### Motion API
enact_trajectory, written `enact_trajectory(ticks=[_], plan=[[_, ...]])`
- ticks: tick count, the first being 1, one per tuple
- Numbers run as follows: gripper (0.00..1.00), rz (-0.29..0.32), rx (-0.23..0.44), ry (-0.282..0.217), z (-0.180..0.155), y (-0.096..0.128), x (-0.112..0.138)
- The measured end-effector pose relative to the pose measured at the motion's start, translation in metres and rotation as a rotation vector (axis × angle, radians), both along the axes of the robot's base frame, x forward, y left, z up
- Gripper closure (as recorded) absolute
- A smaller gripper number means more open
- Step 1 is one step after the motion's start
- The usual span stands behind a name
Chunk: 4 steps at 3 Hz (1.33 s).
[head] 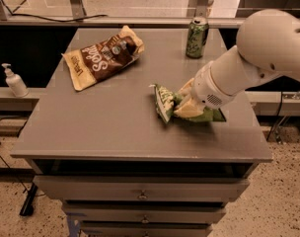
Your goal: Pick green jalapeno chip bag
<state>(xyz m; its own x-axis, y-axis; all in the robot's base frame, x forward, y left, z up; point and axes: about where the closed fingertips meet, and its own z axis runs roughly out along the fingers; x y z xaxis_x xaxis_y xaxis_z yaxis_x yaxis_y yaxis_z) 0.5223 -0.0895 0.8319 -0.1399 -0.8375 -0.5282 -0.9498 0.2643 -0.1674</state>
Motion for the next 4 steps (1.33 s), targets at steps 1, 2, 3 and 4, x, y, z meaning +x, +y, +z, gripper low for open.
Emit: enact_trajectory(ticks=[1,2,3,4], plan=[[0.38,0.0,0.0,0.0,0.0,0.0,0.0],[0.14,0.0,0.0,0.0,0.0,0.0,0.0],[0.0,0.003,-0.001,-0.001,0.001,0.001,-0.001],[0.0,0.022,0.001,-0.037,0.01,0.001,0.004]])
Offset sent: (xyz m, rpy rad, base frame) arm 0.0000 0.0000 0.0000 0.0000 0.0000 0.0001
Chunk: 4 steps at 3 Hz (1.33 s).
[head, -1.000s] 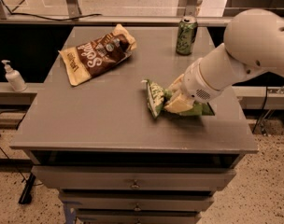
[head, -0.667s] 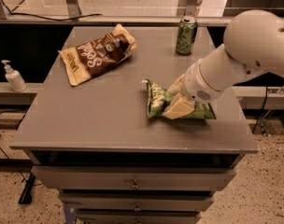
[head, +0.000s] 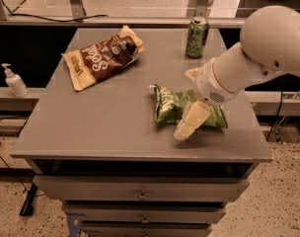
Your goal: Pick green jalapeno chip bag
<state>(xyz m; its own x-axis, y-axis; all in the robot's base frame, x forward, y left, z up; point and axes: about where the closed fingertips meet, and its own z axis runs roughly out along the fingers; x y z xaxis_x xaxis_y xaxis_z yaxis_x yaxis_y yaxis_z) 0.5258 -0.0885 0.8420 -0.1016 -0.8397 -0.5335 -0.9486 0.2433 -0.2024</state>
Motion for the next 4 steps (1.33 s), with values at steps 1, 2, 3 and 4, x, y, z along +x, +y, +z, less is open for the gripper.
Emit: enact_trajectory(ticks=[1,2,3,4], plan=[[0.0,0.011,0.007,-0.047,0.02,-0.003,0.01],[0.15,0.012,0.013,-0.045,0.017,-0.002,0.013],[0.39,0.009,0.019,-0.018,0.005,-0.002,0.012],[0.62,0.003,0.021,-0.013,0.004,-0.003,0.011]])
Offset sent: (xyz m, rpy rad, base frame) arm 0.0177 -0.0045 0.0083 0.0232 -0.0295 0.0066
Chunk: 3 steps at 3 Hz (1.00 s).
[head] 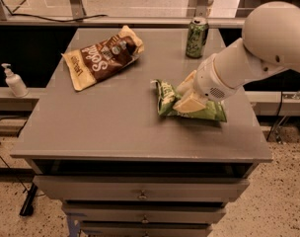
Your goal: Pick green jalapeno chip bag
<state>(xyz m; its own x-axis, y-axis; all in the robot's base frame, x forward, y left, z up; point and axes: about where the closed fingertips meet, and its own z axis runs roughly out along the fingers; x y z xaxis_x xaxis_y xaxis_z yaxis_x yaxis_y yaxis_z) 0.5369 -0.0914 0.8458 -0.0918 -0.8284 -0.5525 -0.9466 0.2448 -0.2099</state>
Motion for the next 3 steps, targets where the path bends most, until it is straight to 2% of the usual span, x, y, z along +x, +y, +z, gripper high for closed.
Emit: enact_trajectory(ticks=[1,2,3], plan=[[0.85,-0.01,0.018,-0.018,0.012,-0.003,0.001],[1.0,-0.01,0.055,-0.093,0.051,-0.004,0.002],[1.0,-0.008,0.098,-0.203,0.104,-0.008,-0.003]])
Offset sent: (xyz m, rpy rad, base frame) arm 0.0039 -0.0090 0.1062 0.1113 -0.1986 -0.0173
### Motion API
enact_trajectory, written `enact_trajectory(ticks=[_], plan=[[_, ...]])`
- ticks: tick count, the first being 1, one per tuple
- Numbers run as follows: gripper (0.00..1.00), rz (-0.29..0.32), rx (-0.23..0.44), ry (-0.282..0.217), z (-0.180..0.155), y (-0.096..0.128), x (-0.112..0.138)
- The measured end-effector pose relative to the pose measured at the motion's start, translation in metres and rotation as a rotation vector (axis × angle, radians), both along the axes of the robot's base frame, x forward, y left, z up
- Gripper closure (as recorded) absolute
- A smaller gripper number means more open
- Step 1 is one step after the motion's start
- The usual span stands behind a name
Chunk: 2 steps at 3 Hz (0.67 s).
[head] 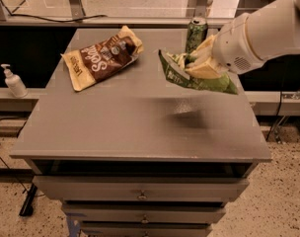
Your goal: Pick green jalapeno chip bag
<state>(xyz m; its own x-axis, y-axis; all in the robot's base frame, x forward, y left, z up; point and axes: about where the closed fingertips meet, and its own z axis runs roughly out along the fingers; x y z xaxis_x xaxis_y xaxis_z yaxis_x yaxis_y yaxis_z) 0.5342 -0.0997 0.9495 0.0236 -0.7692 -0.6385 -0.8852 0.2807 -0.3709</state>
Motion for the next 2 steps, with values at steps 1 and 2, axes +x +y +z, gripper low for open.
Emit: enact_trajectory(ticks=[1,2], plan=[[1.0,-0.021,0.049,-0.101,0.0495,-0.0167,-0.0137],[1.0,-0.025,0.06,-0.111,0.056,-0.0195,-0.0169]])
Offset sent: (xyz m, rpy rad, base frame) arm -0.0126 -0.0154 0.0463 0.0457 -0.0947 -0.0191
